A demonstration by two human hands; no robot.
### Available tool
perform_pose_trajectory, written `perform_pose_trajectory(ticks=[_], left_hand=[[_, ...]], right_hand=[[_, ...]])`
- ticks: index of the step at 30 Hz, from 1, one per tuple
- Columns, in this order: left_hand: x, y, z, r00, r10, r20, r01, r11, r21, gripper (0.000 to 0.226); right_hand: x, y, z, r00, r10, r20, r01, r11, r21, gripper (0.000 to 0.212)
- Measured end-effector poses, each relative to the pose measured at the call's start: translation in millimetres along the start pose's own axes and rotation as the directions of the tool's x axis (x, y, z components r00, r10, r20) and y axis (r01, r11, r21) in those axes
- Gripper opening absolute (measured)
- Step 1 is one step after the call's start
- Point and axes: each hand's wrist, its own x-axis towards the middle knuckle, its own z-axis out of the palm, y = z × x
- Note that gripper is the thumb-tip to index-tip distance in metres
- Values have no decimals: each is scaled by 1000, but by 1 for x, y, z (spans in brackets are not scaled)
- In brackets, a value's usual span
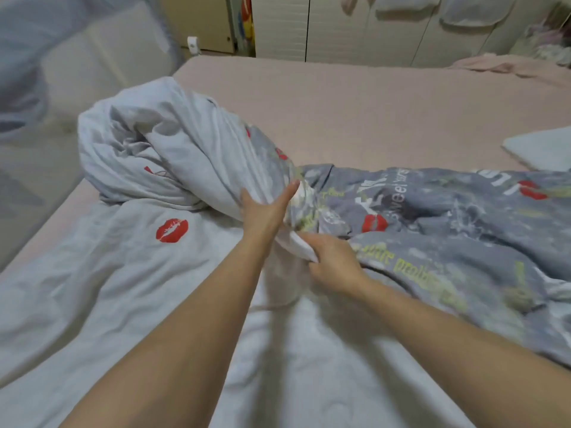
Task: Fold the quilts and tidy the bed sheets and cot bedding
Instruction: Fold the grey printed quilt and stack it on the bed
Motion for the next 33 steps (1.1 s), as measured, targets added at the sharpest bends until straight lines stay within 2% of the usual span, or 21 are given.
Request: perform_pose_trajectory(ticks=[3,5,6,7,8,9,10,11,13,14,16,18,19,21,23,25,29,31,33], left_hand=[[-2,7,-19,984,-26,-174,82,943,322,132],[-6,-5,-37,983,45,-179,75,790,608,120],[-10,-9,-47,986,86,-140,38,710,704,109],[-13,-12,-55,988,120,-98,-10,677,736,96],[-18,-14,-63,983,166,-81,-61,705,707,82],[-21,-17,-69,972,212,-98,-115,800,589,68],[-27,-21,-80,959,218,-181,-133,911,390,55],[-34,-26,-94,937,161,-311,-119,981,151,46],[-50,-52,-120,843,-84,-531,-23,981,-192,40],[-60,-71,-129,783,-240,-575,87,956,-280,40],[-79,-105,-143,690,-535,-488,369,839,-400,42],[-94,-124,-138,701,-677,-223,559,716,-419,43],[-100,-127,-142,718,-675,-167,593,720,-362,48],[-109,-126,-156,783,-567,-256,566,820,-83,63],[-107,-121,-176,888,-365,-281,420,892,168,69],[-98,-108,-196,942,-271,-196,307,933,186,75],[-64,-72,-247,979,-83,-185,116,977,178,69],[-39,-54,-275,977,-54,-205,86,985,152,65],[-10,-36,-305,973,-98,-208,113,992,58,66]], right_hand=[[-50,-18,21,979,-114,166,137,982,-133,59],[-76,-20,32,956,-159,246,210,958,-197,63],[-84,-22,33,944,-168,283,229,953,-199,62],[-88,-23,33,933,-171,316,236,955,-179,58],[-89,-25,29,926,-171,337,224,967,-125,50],[-84,-27,23,937,-159,312,177,984,-31,40],[-76,-31,15,961,-127,245,115,991,61,30],[-65,-38,7,987,-80,138,62,990,124,22],[-44,-57,-1,997,-56,-45,61,992,114,21],[-37,-73,2,994,-90,-55,95,992,87,24],[-30,-112,17,987,-161,14,160,985,67,38],[-25,-132,35,989,-142,48,134,982,134,57],[-21,-143,44,993,-97,62,80,968,236,61],[-11,-165,61,991,27,134,-88,875,477,68],[4,-180,78,976,118,185,-209,758,618,83],[22,-184,89,967,185,176,-256,712,654,96],[72,-177,90,947,320,-5,-266,798,541,110],[103,-178,84,939,342,-44,-267,803,533,122],[136,-186,80,938,345,-2,-291,795,532,123]])
